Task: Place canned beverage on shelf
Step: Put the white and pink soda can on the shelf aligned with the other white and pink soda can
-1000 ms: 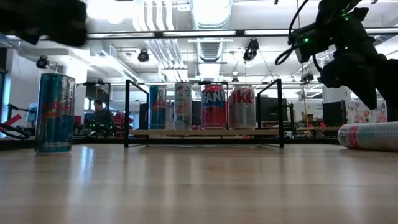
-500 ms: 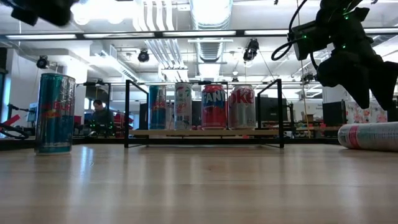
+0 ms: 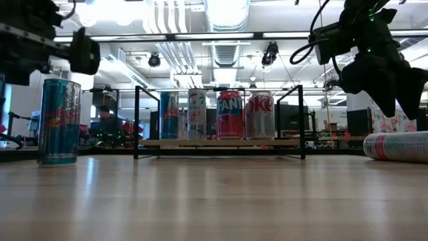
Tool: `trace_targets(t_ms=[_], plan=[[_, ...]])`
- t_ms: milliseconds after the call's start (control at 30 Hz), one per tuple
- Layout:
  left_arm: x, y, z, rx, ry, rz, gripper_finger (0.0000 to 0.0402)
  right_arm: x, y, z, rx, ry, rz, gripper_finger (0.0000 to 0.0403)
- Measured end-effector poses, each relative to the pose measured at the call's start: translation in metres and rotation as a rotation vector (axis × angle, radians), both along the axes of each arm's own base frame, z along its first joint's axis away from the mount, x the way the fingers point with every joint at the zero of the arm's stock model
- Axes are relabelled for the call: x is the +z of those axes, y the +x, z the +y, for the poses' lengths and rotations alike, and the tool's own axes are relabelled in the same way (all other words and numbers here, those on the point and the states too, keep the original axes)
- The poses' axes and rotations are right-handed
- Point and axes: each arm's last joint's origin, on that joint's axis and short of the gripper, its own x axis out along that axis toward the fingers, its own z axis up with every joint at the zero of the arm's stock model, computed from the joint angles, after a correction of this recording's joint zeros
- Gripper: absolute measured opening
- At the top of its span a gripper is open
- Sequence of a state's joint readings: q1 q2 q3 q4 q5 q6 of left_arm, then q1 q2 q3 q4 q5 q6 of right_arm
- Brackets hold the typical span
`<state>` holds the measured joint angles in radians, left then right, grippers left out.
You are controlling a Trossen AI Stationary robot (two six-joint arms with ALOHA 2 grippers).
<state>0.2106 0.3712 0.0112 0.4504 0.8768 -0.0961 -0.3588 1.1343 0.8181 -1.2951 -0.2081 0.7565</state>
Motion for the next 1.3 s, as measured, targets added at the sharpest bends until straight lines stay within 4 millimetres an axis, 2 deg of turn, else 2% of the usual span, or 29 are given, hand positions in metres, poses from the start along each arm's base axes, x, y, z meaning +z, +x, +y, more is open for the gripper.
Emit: trace_targets(t_ms=[100,233,333,633,867,1133,1300], plan=[[0.005,-0.003,0.007,0.076,0.013,0.013,0.0380,0.000,0.000,0.000,-0.001,0.000,0.000,0.0327],[0.011,-0.006,0.015,0.152,0.037,-0.062,0.0380,0.000,0.000,0.000,-0.001,-0.001,-0.002,0.0327],[0.006,-0.009,0.020,0.210,0.050,-0.088,0.0380,0.000,0.000,0.000,0.000,-0.001,-0.003,0.0327],[0.015,-0.024,0.038,0.445,0.106,-0.186,0.0380,0.000,0.000,0.000,-0.001,-0.001,-0.003,0.0327],[0.020,-0.031,0.041,0.522,0.143,-0.239,0.0380,0.000,0.000,0.000,0.000,-0.001,-0.002,0.0327],[0.018,-0.032,0.042,0.525,0.136,-0.225,0.0380,0.000,0.000,0.000,-0.001,0.000,-0.002,0.0327],[0.002,-0.031,0.049,0.580,0.048,-0.047,0.0380,0.000,0.000,0.000,-0.007,0.001,0.001,0.0327]])
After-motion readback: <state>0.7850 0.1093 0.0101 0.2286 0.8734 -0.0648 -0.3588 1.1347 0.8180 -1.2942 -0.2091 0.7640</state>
